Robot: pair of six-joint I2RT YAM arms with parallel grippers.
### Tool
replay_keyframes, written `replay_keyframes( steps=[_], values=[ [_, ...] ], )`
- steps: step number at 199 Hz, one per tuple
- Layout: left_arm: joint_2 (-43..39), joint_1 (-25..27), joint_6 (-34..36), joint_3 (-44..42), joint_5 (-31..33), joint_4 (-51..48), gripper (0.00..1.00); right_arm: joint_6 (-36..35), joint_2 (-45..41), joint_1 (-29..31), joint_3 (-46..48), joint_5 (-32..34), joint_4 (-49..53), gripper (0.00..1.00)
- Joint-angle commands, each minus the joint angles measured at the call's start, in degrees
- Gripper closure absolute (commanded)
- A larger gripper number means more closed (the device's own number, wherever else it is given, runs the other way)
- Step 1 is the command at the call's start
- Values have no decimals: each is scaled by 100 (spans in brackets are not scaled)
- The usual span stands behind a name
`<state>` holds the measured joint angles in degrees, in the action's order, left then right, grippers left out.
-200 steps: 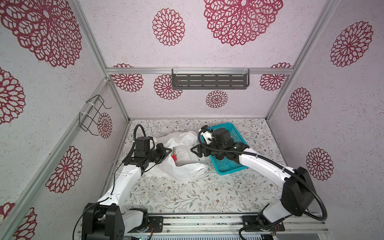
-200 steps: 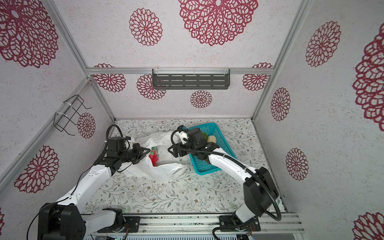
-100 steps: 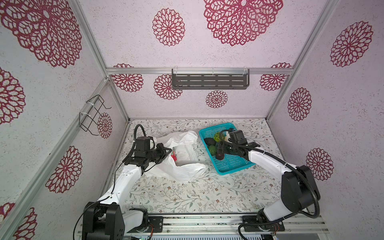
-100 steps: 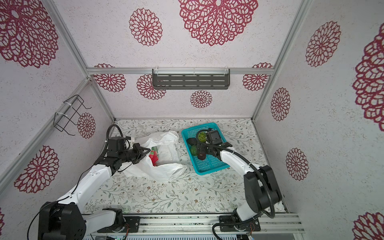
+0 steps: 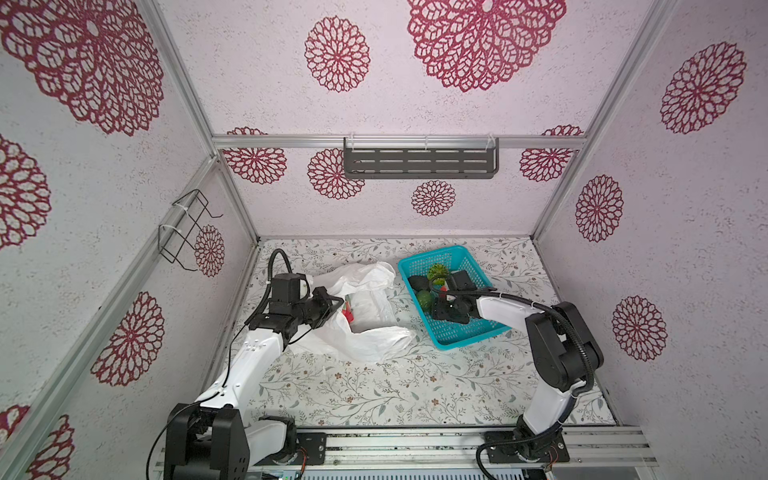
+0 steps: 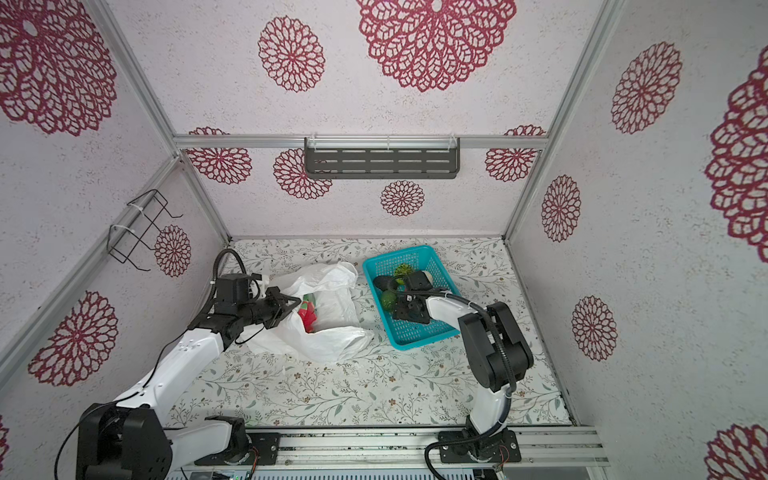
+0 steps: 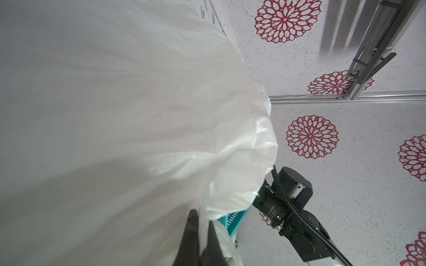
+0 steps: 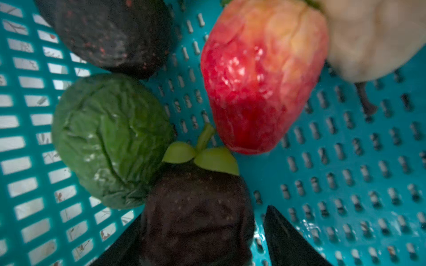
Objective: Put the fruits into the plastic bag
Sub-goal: 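Return the right gripper to the basket and grasp the dark purple mangosteen, then carry the mangosteen into the bag with the right gripper and release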
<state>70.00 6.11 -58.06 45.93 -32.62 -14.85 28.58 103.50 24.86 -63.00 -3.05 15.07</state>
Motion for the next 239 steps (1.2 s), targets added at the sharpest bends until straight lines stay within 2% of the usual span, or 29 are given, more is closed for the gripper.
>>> replay_keyframes(
  steps=[1,21,54,76,111,140,161,200,239],
  values=[
    [-65,31,98,13,27,-53,100,10,37,-43,-281,137,-36,30],
    [-65,31,102,37,38,-80,100,-48,76,-56,-373,164,-9,37],
    [-39,31,104,54,54,-75,100,-139,-52,-52,-419,252,44,61],
    [-13,31,98,64,50,-38,100,-266,-357,-52,-373,389,84,71],
    [18,31,107,56,70,11,100,-507,-1129,9,-247,217,-8,73],
    [23,31,113,21,97,41,100,-810,-1851,301,-65,-618,-482,73],
    [14,31,104,-21,121,79,100,-934,-2012,700,-83,-1217,-706,73],
    [-12,49,67,-41,134,155,100,-1126,-1154,1599,-782,-2349,-515,69],
    [-131,57,67,-58,197,72,100,-1143,196,2151,-1982,-2354,-558,69]
  ],
)
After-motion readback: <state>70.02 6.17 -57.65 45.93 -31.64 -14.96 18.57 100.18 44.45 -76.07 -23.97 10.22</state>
